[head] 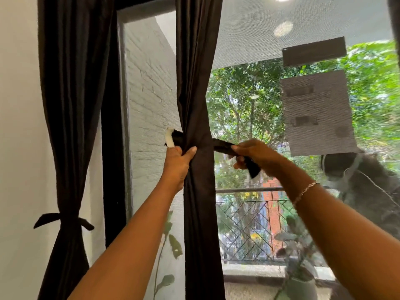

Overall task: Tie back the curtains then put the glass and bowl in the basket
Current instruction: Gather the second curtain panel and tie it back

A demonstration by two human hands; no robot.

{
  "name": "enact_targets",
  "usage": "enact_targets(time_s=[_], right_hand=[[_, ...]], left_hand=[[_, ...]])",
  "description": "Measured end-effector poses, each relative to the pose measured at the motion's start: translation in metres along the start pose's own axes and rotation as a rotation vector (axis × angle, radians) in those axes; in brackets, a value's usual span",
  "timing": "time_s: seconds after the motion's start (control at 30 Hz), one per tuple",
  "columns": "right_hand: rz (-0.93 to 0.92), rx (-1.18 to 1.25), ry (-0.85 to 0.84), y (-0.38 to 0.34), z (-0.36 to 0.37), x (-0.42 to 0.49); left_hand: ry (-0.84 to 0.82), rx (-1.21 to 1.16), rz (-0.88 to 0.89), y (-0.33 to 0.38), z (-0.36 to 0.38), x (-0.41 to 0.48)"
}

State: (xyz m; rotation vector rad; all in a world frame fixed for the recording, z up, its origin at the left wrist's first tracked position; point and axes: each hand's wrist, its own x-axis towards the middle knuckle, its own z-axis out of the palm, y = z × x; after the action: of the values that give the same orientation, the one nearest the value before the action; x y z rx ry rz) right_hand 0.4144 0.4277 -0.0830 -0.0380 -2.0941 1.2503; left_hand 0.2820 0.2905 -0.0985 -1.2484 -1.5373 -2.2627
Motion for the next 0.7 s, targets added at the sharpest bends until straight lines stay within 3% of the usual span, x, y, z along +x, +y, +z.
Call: enact_targets(time_s=[0.13, 0.27, 0.37, 0.53, 0.63, 0.7], right_hand=[[0.231, 0.290, -0.181, -0.042, -0.005, -0.012], [0.227, 0.448, -0.294, -0.068, 0.009, -0.016], [0.218, 0.456, -0.287, -0.079, 0.022, -0.013], [0.340, 0.281, -0.227, -0.089, 0.039, -0.006], [0.320, 0.113, -0.086, -0.088, 0.052, -0.007], [0.286, 0.117, -0.037, -0.085, 0.057, -0.007]], left_hand=[[0.126, 0.281, 0.238, 0.001, 0.008, -0.012], [0.145, 0.500, 0.572, -0.007, 0.015, -0.023], [0.108, 0.640, 0.708, -0.011, 0.014, -0.025], [0.035, 0.805, 0.846, -0.013, 0.007, -0.025], [0.061, 0.952, 0.806, -0.018, 0.004, -0.017], [0.013, 0.893, 0.693, -0.013, 0.000, -0.021]])
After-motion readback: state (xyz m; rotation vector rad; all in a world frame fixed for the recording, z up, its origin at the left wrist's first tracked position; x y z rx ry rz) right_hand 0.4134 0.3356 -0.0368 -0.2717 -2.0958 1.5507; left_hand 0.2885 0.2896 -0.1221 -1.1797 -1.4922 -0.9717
